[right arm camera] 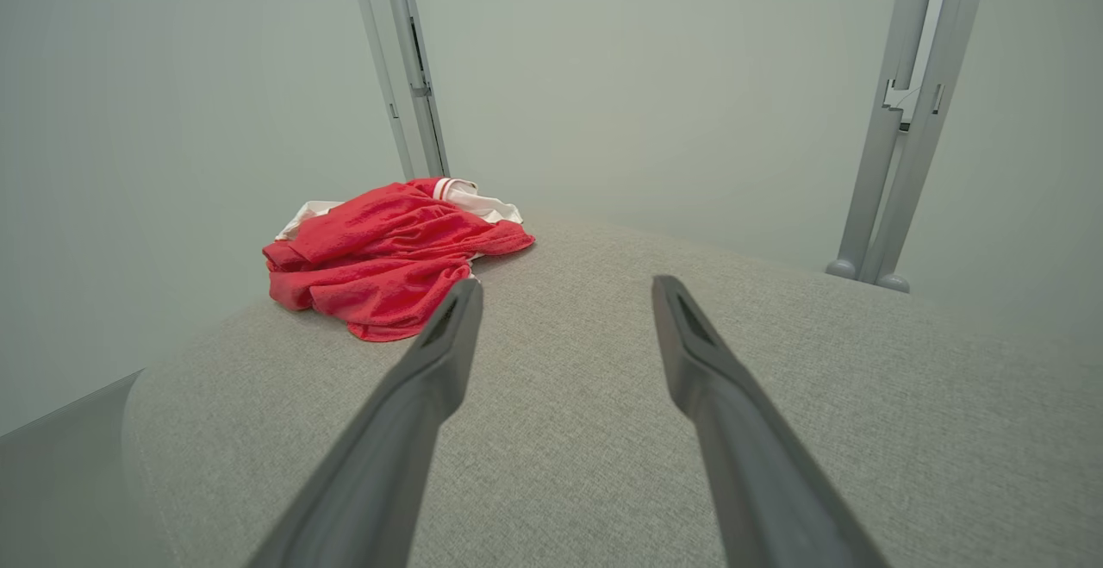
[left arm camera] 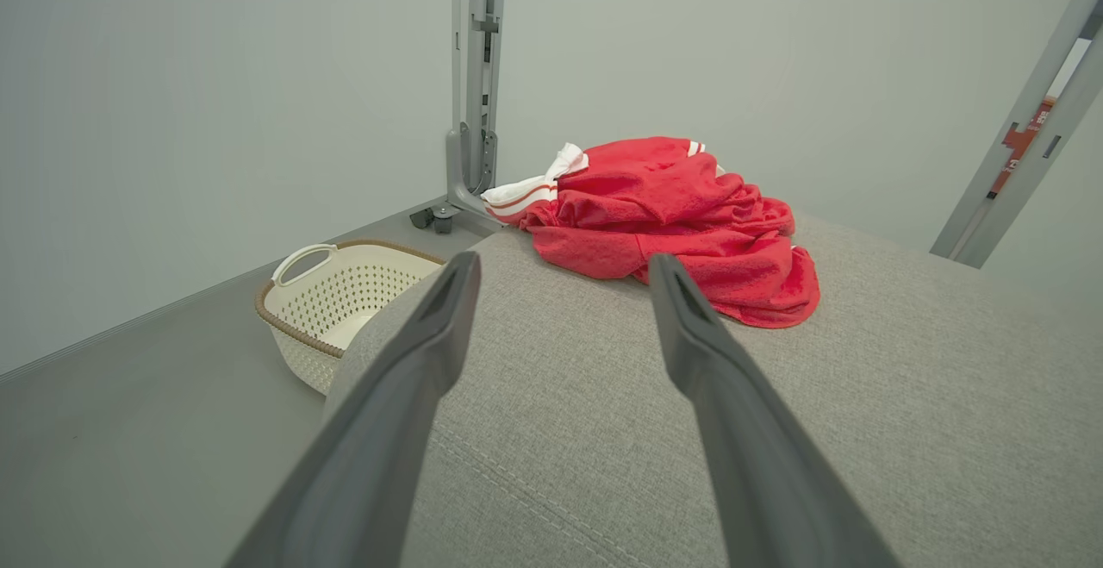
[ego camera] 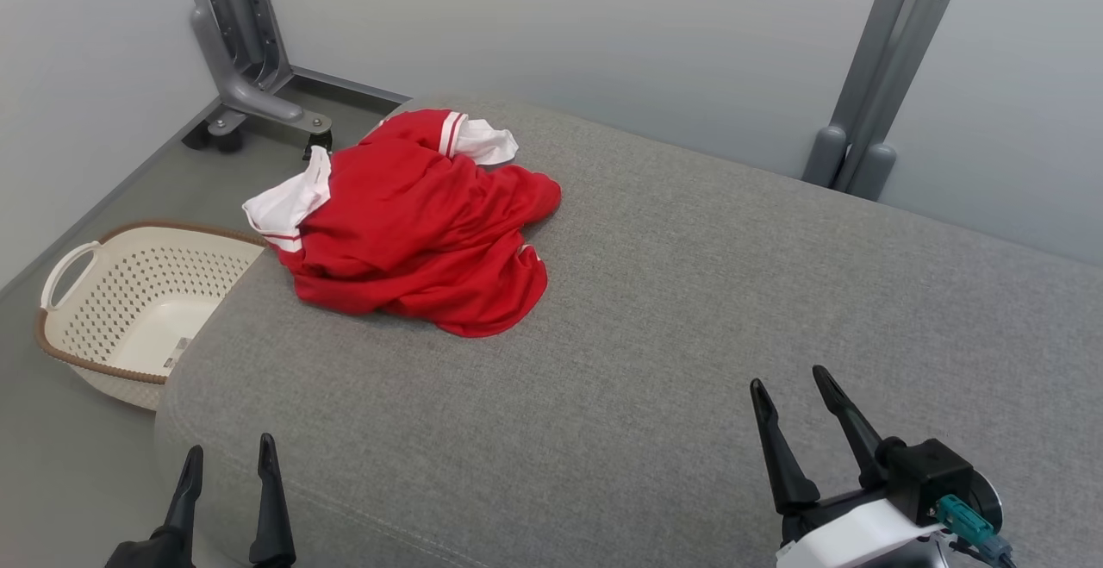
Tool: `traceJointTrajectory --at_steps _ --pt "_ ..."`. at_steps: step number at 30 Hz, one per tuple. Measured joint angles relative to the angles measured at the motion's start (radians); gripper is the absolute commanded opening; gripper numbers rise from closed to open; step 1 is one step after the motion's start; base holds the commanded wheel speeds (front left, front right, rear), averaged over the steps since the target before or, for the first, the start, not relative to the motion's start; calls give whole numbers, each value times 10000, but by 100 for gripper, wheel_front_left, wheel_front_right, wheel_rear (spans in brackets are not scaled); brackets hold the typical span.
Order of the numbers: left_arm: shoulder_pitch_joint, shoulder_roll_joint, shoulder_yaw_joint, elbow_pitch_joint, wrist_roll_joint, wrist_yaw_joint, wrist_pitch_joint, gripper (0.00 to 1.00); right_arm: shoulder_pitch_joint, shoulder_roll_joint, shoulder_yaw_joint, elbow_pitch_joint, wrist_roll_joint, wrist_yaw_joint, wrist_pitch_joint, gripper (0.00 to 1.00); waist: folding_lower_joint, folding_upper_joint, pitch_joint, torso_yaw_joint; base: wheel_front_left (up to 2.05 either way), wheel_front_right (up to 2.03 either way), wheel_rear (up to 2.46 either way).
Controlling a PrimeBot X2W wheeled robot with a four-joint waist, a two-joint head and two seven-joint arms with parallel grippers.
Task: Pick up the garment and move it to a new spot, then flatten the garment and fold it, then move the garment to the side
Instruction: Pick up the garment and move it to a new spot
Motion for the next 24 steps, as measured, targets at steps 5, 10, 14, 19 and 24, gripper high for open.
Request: traceJointTrajectory --at_steps 5,10,14,19,24 --pt "46 -2 73 0 -61 100 0 100 -15 2 21 15 -50 0 2 100 0 0 80 67 0 0 0" --pt "-201 -2 90 67 130 88 0 100 71 2 -86 4 -159 0 2 100 0 0 144 94 0 0 0" --pt "-954 0 345 82 353 -44 0 100 197 0 -267 -35 -476 0 2 100 0 0 258 111 0 0 0" --pt "-2627 15 571 -186 382 -73 0 100 -153 -140 -456 -165 -974 0 2 100 0 0 752 107 0 0 0" --pt "-4524 458 654 614 646 -132 -6 100 -420 -497 -541 -251 -1085 0 2 100 0 0 1455 -94 0 0 0"
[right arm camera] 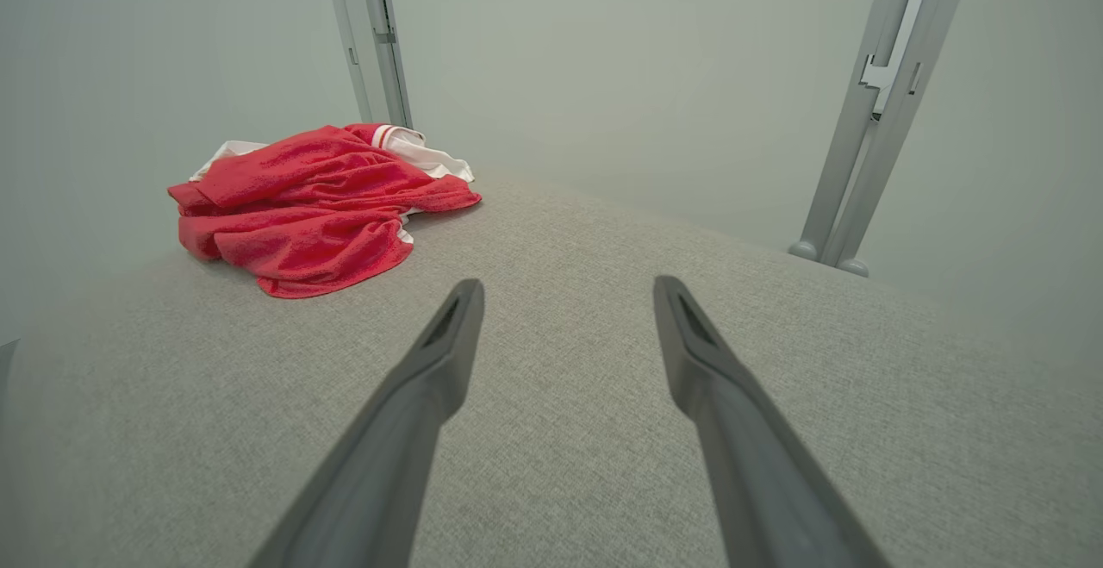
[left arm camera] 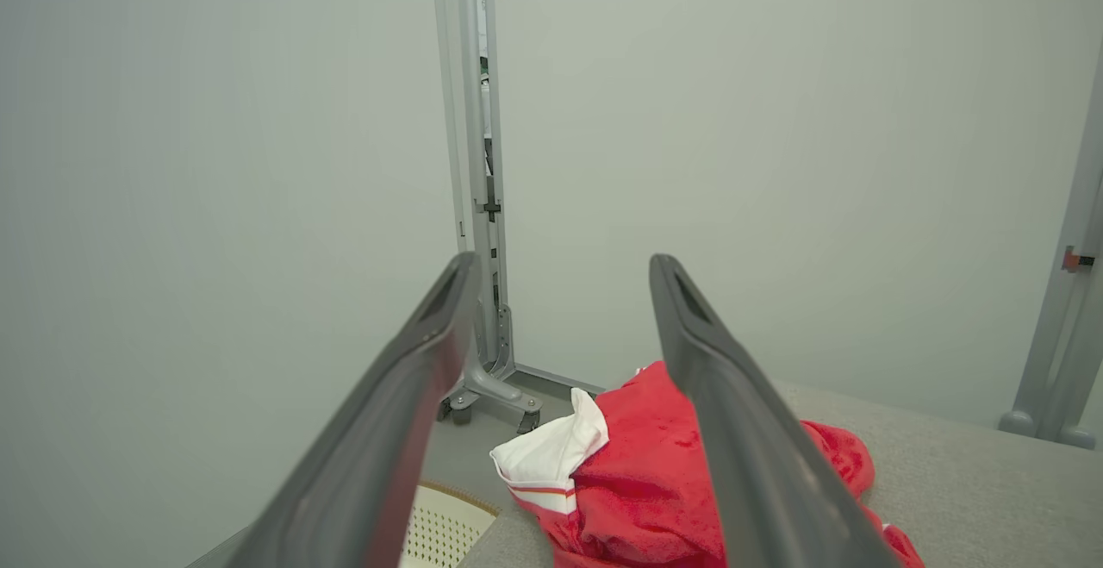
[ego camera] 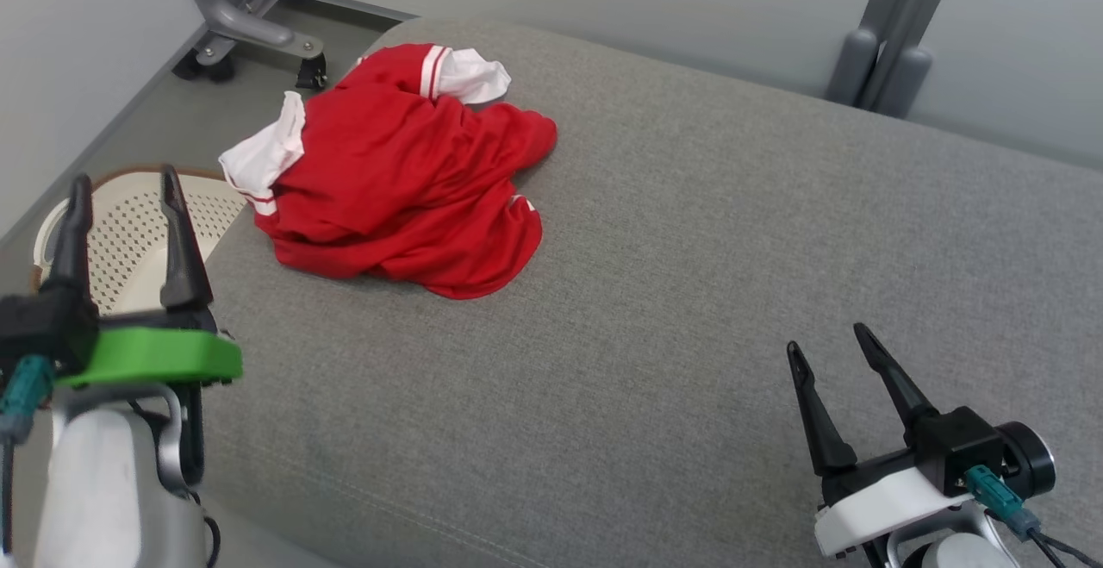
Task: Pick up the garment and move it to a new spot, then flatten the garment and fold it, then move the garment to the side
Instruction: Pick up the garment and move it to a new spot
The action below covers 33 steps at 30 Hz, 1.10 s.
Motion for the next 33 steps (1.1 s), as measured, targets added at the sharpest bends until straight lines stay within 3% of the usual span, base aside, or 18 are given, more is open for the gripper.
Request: traceJointTrajectory --at_steps 5,13,17,26,32,33 --pt "-2580 708 -180 1881 -17 -102 874 100 -418 -399 -73 -132 -40 0 0 100 0 0 812 -324 0 0 0" --pt "-6102 1532 -109 5336 -757 -173 3645 100 -1165 -796 -257 -453 -130 0 0 100 0 0 2141 -877 0 0 0" --pt "-6947 1720 -332 6746 -1003 -219 4500 100 -1407 -861 -422 -637 -182 0 -2 100 1 0 2766 -1168 0 0 0" --pt "-7863 1822 -368 8805 -1753 -265 5254 100 -1775 -897 -556 -857 -234 2 0 100 2 0 4076 -1837 0 0 0" --pt "-7950 1923 -458 9340 -2054 -274 5072 100 -1940 -865 -690 -980 -265 2 -4 100 2 0 4645 -2189 0 0 0" --pt "-7948 1929 -523 9373 -2134 -274 4984 80 -1959 -861 -713 -997 -265 2 -21 100 2 0 4702 -2250 0 0 0"
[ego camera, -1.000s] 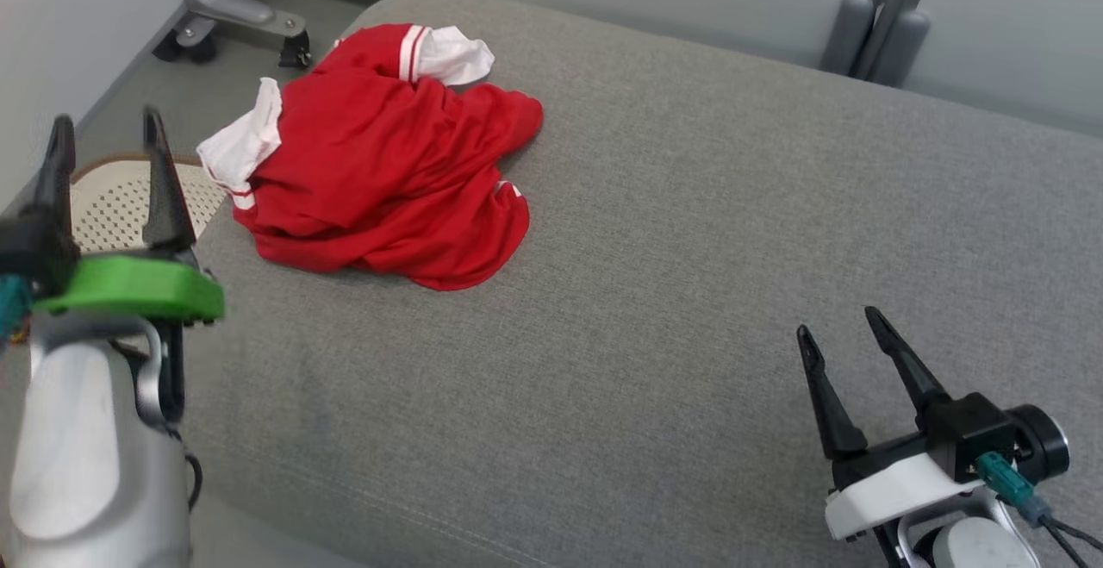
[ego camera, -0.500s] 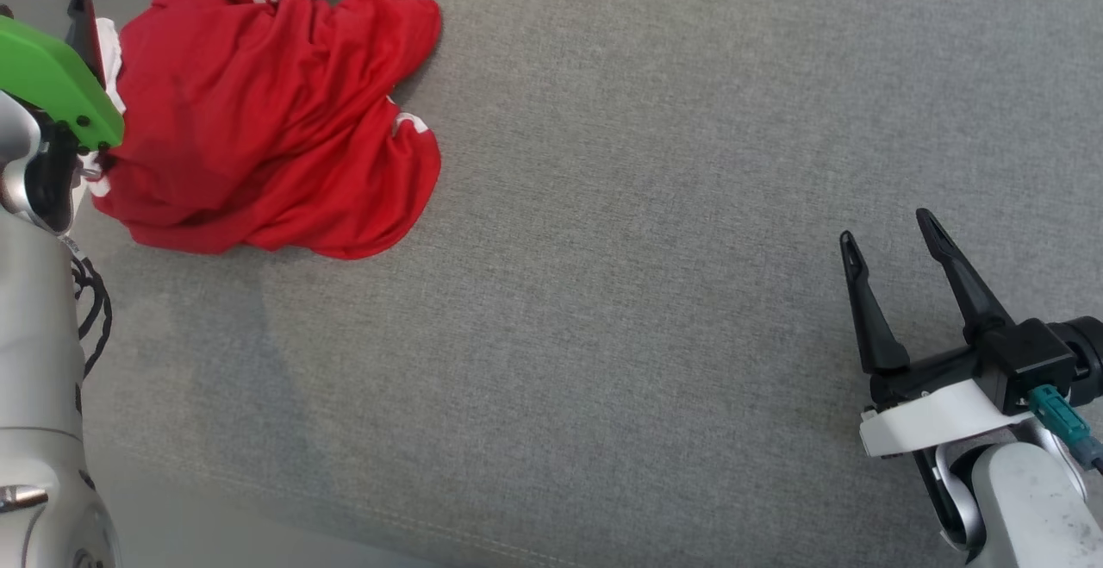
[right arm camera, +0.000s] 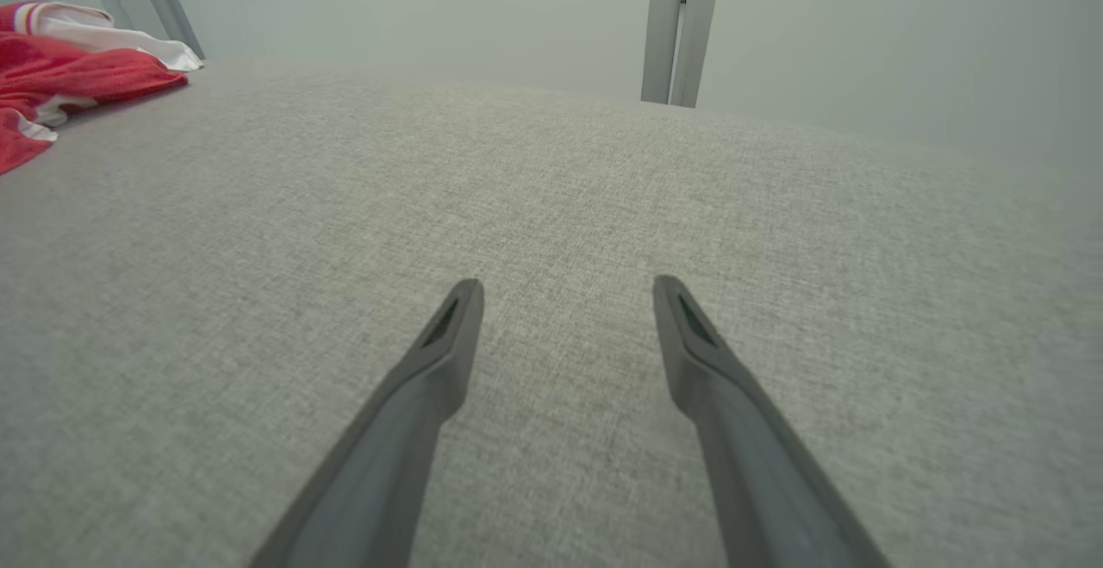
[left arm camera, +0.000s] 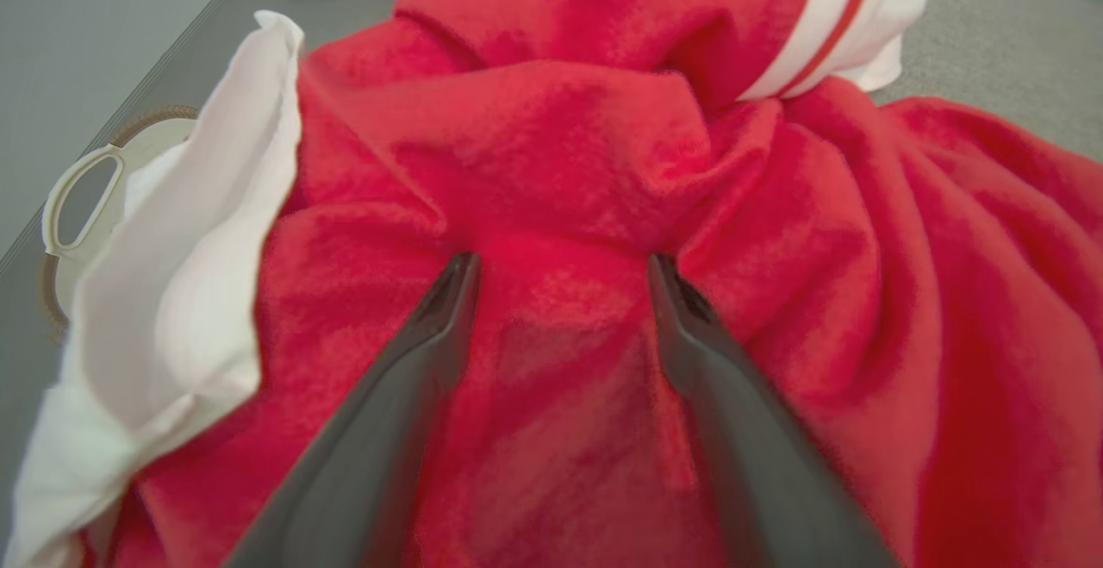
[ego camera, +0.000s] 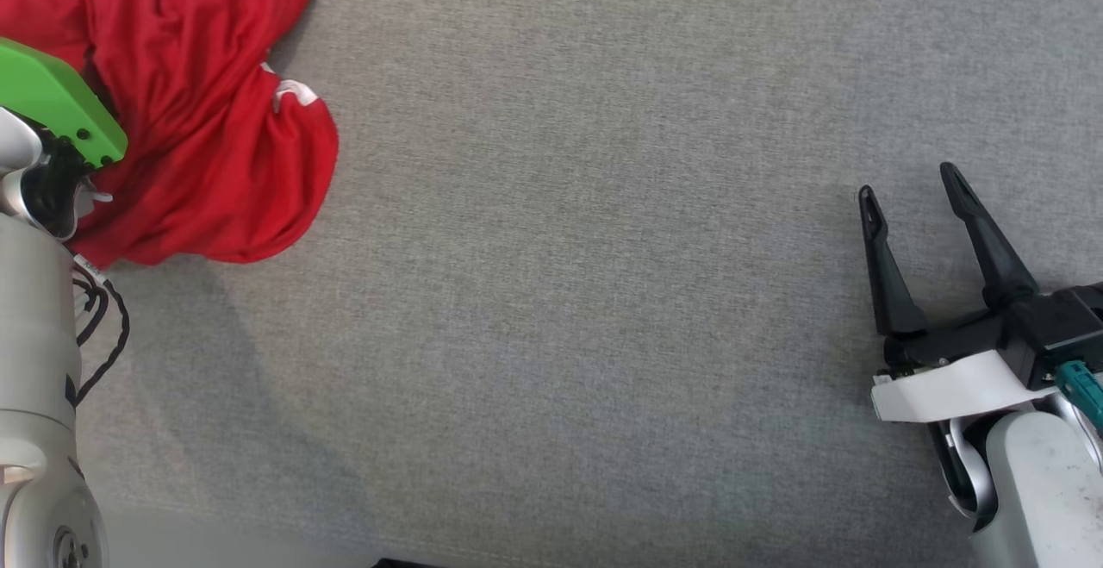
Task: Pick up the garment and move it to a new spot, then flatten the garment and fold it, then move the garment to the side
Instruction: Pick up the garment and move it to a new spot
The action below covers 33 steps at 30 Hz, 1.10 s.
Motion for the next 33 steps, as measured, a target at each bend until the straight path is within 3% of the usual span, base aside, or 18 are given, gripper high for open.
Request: traceJointTrajectory --at_steps 1,6,9,17,24,33 --pt "5 15 -84 -21 -50 0 -148 0 -2 4 -15 -6 -2 0 -8 100 0 0 36 -41 0 0 0" --pt "106 171 -640 -568 -382 0 -1373 0 5 71 -48 84 -12 0 -8 100 0 0 -26 -139 0 0 0" --pt "340 240 -871 -1118 -1112 0 -1967 0 33 182 15 238 -6 0 -6 100 0 0 -272 -148 0 0 0" --pt "1283 1210 -2259 -3359 -2211 0 -2721 0 384 685 334 635 136 0 -4 100 0 0 -1450 -165 0 0 0" --pt "1481 1950 -2823 -5519 -2637 0 -2623 0 822 1112 568 917 322 0 4 100 -1 0 -2744 -378 0 0 0" --pt "1712 1916 -3277 -7831 -3028 146 -1118 0 1337 1329 639 1049 458 0 6 100 -2 0 -4124 -1388 0 0 0"
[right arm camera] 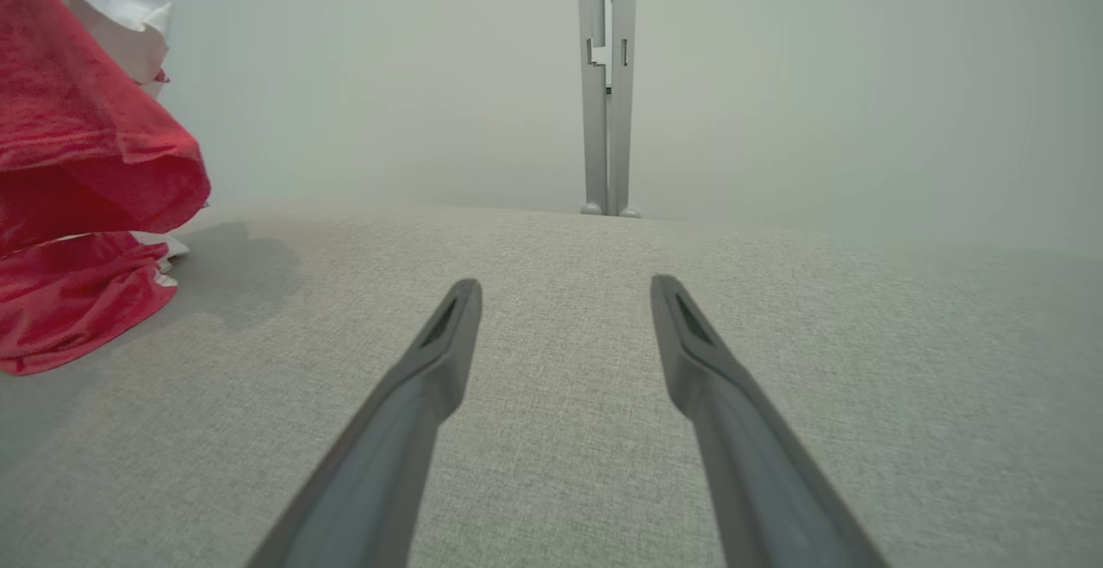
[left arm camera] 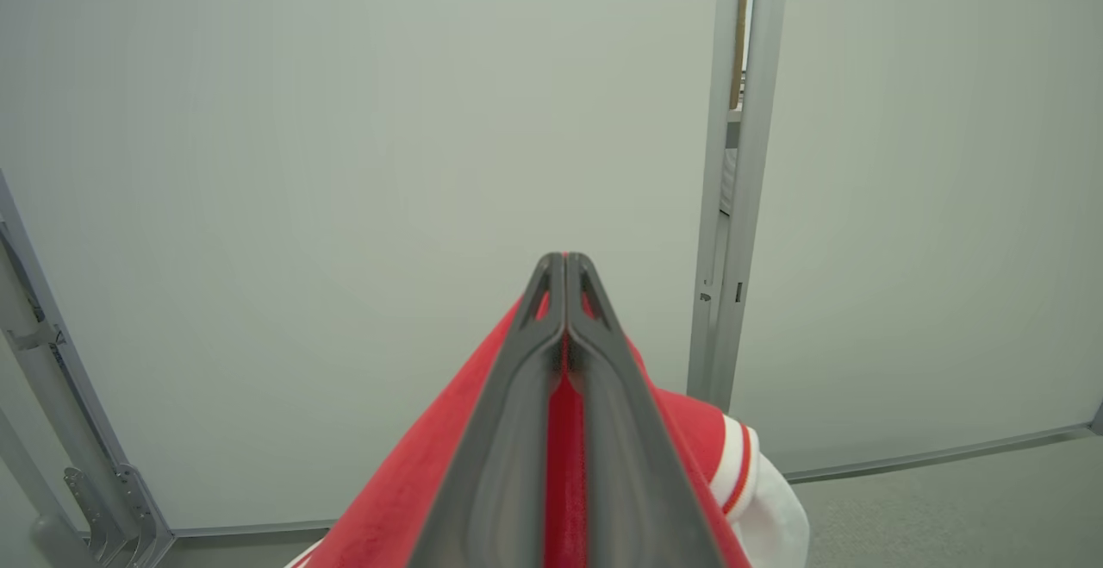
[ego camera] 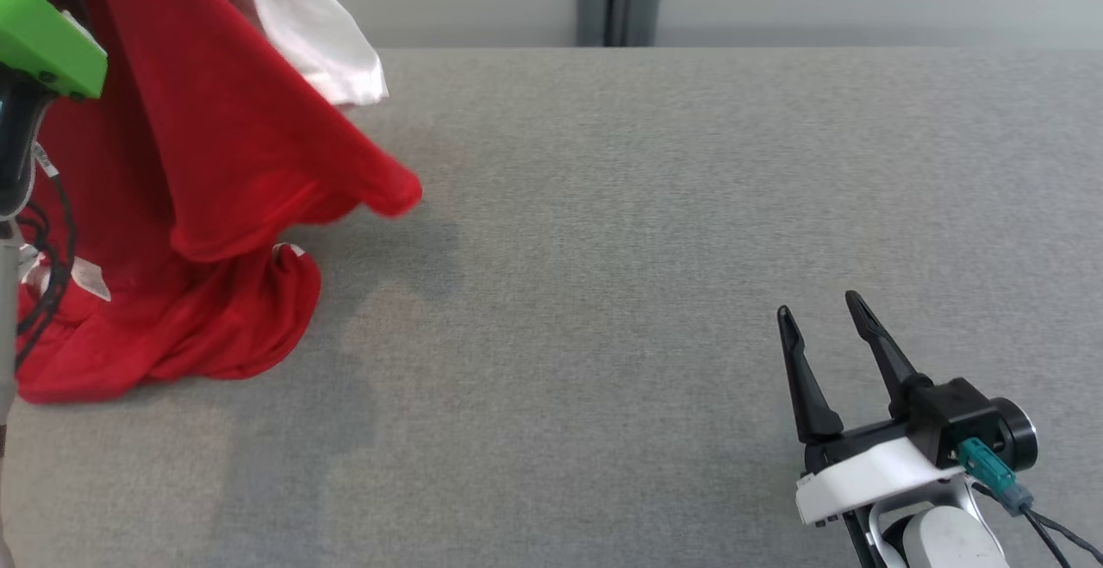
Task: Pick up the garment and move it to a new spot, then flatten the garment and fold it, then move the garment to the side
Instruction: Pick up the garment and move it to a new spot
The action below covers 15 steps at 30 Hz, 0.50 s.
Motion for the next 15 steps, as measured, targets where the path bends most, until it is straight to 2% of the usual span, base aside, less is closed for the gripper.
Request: traceJointTrajectory --at_steps 4,7,15 --pt "57 -219 -311 -965 -109 222 752 0 89 19 -4 -94 249 0 -2 100 0 0 -368 -771 0 0 0" --pt "76 -587 -573 -1438 -276 366 1172 0 86 10 -19 -107 439 0 -2 100 0 0 -518 -1402 0 0 0" --pt "179 -1496 -1239 -1841 -311 587 1327 0 -46 12 123 -109 913 0 0 100 0 0 -592 -3052 0 0 0"
